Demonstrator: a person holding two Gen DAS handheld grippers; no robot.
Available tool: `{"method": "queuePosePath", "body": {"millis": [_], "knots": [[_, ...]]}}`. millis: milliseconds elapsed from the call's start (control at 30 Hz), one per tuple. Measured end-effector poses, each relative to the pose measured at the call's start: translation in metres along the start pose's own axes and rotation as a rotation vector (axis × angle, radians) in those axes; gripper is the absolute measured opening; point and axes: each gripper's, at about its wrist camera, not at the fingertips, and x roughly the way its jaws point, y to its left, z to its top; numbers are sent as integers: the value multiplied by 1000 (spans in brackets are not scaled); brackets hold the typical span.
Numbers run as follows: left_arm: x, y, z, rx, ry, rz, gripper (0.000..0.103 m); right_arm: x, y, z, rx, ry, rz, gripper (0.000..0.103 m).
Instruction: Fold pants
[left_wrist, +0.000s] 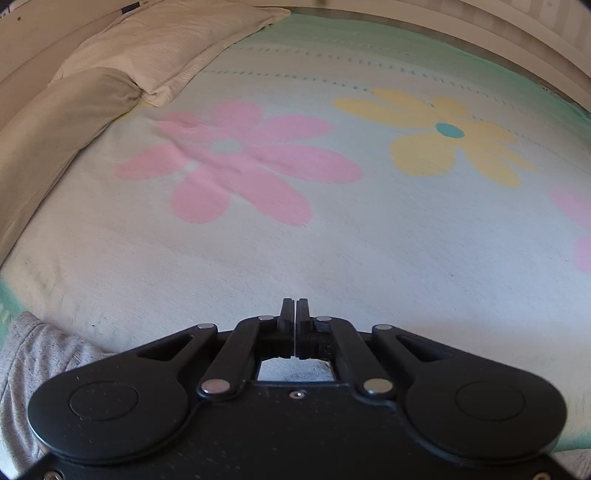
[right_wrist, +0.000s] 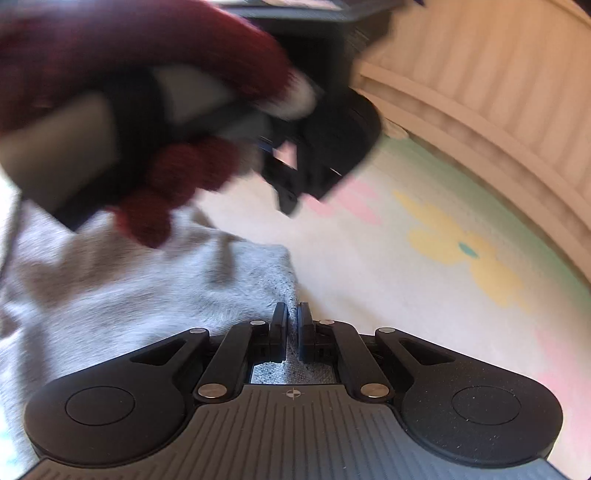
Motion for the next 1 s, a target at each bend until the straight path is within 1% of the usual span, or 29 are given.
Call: {"method": "queuePosePath", "body": {"millis": [100,133,200,267,333,400,467,500,533,600,633,700,733,800,900,933,967,1000], "knots": [[-3,2,0,11,-1,-1,9,7,-25,1,145,30,-9,6],[-3,2,-1,22,5,7,9,6,-35,1,197,33,-1,7],[-6,3,-6,53,21,9,9,1,-52,-1,272,39,52,8],[-8,3,-13,97,38,-6,9,-8,-64,-4,312,42,109,8],[-7,2,-24,146,70,-24,10,-17,-69,-11,308,60,173,8],[-2,2,-37,193,124,-48,13,-27,-66,-17,287,113,234,8],[6,4,-50,233,177,-50,13,-35,-59,-30,250,168,267,8],[9,5,-55,252,181,-43,14,-38,-53,-37,216,195,276,8],[8,6,-57,274,165,-45,19,-42,-46,-47,172,223,277,8],[6,10,-58,278,147,-20,19,-50,-31,-61,84,279,260,8],[5,15,-57,250,140,-4,18,-55,-25,-67,55,275,237,8],[0,24,-52,180,129,-17,18,-68,-19,-73,37,253,193,8],[-4,27,-49,149,122,-10,17,-72,-16,-72,29,242,183,8],[-10,28,-45,135,111,9,16,-78,-18,-65,10,178,167,8],[-13,27,-45,120,115,5,16,-79,-37,-46,82,66,115,9],[-13,26,-45,114,121,-2,16,-75,-45,-39,111,43,105,10],[-14,26,-45,111,123,-4,16,-68,-55,-33,135,36,110,16],[-13,26,-46,112,123,-3,16,-61,-66,-28,155,37,132,20]]}}
